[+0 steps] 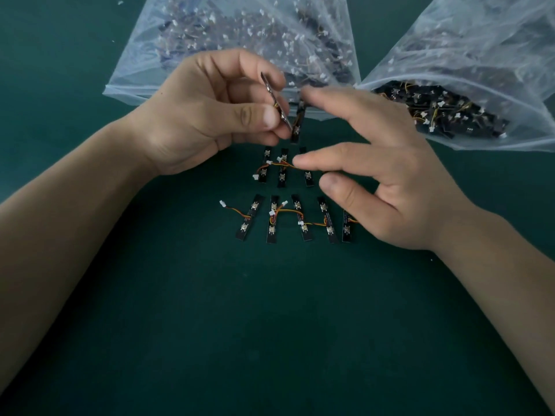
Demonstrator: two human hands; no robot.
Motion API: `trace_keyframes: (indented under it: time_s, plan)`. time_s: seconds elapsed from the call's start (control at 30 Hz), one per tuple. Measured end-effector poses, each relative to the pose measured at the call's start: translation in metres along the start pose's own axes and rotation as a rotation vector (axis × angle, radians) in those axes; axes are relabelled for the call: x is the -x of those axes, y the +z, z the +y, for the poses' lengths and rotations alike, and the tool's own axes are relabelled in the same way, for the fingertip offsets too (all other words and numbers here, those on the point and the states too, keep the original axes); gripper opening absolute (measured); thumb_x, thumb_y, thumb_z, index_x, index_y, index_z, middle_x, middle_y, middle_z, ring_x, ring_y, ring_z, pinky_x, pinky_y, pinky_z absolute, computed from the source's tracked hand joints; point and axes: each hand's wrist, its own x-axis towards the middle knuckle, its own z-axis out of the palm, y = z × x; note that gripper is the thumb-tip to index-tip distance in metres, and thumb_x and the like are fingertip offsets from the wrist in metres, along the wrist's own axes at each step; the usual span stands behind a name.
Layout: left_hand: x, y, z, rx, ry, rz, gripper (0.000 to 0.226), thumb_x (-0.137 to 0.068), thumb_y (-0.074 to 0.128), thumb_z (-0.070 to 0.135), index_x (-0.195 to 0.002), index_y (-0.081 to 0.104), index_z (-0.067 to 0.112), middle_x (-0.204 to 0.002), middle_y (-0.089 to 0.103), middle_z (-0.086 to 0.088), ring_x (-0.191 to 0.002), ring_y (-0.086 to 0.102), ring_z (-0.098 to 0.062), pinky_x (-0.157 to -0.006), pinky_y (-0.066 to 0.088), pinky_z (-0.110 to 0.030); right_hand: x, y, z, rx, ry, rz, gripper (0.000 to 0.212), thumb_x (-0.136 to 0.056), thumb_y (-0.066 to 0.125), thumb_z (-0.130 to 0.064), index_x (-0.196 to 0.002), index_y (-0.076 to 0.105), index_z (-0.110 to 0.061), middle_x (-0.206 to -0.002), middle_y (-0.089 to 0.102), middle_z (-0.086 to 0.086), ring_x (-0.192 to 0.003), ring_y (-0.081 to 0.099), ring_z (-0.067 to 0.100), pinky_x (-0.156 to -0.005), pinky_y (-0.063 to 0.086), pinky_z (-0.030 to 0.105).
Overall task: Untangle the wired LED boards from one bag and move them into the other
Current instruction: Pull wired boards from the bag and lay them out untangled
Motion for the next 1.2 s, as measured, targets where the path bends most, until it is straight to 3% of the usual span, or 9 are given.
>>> trace_keyframes:
  time_s: [0.17,0.3,0.43,0.57,0.7,0.83,0.93,1.1,1.2]
  plan:
    - [0.0,-0.001,0.002,0.007,-0.033,-0.046,0.028,-0.075,0.091,0.024,-0.1,0.077,0.025,-0.093,0.078,-0.002,-0.085,0.078,-0.017,-0.075,0.063,-0.027,0.0,0.0,0.001,0.063,-0.007,0.008,0.025,-0.102,0.061,-0.017,-0.122,0.076,-0.021,-0.146,0.059,0.006,-0.148,0.042,0.03,-0.118,0.026,0.054]
    - [0.0,0.0,0.003,0.015,-0.043,-0.025,0.027,-0.075,0.091,0.025,-0.098,0.077,0.026,-0.094,0.077,-0.002,-0.084,0.079,-0.018,-0.071,0.064,-0.028,-0.001,0.003,0.005,0.038,0.014,0.137,0.015,-0.101,0.066,-0.01,-0.11,0.078,-0.011,-0.118,0.072,0.0,-0.12,0.064,0.026,-0.106,0.04,0.056]
    - [-0.002,-0.001,0.003,0.059,-0.005,0.036,0.023,-0.078,0.088,0.023,-0.096,0.075,0.027,-0.096,0.074,0.0,-0.084,0.077,-0.018,-0.071,0.063,-0.03,-0.001,0.001,0.007,-0.053,0.06,0.296,0.009,-0.097,0.07,-0.003,-0.1,0.077,-0.007,-0.098,0.071,0.0,-0.093,0.066,0.014,-0.089,0.051,0.038]
    - [-0.004,-0.003,0.002,0.084,0.005,0.093,0.027,-0.075,0.089,0.025,-0.096,0.073,0.026,-0.095,0.072,0.003,-0.082,0.071,-0.016,-0.075,0.057,-0.032,0.003,-0.007,0.019,-0.139,0.287,0.379,0.036,-0.095,0.055,0.006,-0.126,0.063,-0.009,-0.089,0.061,0.002,-0.081,0.057,0.014,-0.078,0.046,0.027]
    - [-0.004,-0.004,0.0,0.082,0.008,0.105,0.029,-0.074,0.088,0.024,-0.098,0.071,0.025,-0.094,0.07,0.001,-0.08,0.068,-0.016,-0.075,0.056,-0.032,0.004,-0.012,0.027,-0.112,0.382,0.309,0.029,-0.09,0.054,0.006,-0.1,0.074,-0.012,-0.09,0.062,-0.014,-0.086,0.055,-0.003,-0.08,0.04,0.016]
    - [-0.003,-0.006,0.0,0.075,-0.003,0.099,0.029,-0.076,0.087,0.023,-0.1,0.071,0.024,-0.095,0.066,-0.001,-0.08,0.067,-0.016,-0.075,0.056,-0.031,0.001,-0.009,0.024,-0.091,0.393,0.279,0.019,-0.086,0.057,0.006,-0.089,0.068,-0.009,-0.101,0.067,0.004,-0.101,0.062,0.017,-0.091,0.044,0.024]
    - [-0.003,-0.008,0.0,0.07,-0.01,0.096,0.029,-0.076,0.086,0.023,-0.101,0.071,0.025,-0.096,0.065,-0.001,-0.081,0.067,-0.015,-0.076,0.055,-0.031,0.001,-0.013,0.024,-0.013,0.418,0.274,0.017,-0.086,0.06,0.002,-0.087,0.071,-0.012,-0.109,0.058,0.003,-0.11,0.058,0.023,-0.098,0.043,0.031]
    - [-0.003,-0.01,-0.001,0.066,-0.01,0.091,0.03,-0.077,0.086,0.021,-0.102,0.07,0.024,-0.098,0.06,-0.006,-0.08,0.068,-0.014,-0.076,0.056,-0.031,0.007,-0.025,0.026,0.15,0.56,0.059,0.019,-0.083,0.055,-0.014,-0.082,0.072,-0.023,-0.097,0.061,-0.008,-0.091,0.058,0.018,-0.082,0.052,0.042]
    - [-0.003,-0.01,-0.001,0.051,-0.008,0.099,0.027,-0.083,0.082,0.012,-0.103,0.068,0.022,-0.098,0.057,-0.007,-0.08,0.067,-0.015,-0.075,0.055,-0.03,0.005,-0.029,0.025,0.216,0.601,0.049,0.023,-0.081,0.051,-0.022,-0.087,0.073,-0.025,-0.08,0.06,-0.013,-0.076,0.056,0.014,-0.073,0.055,0.044]
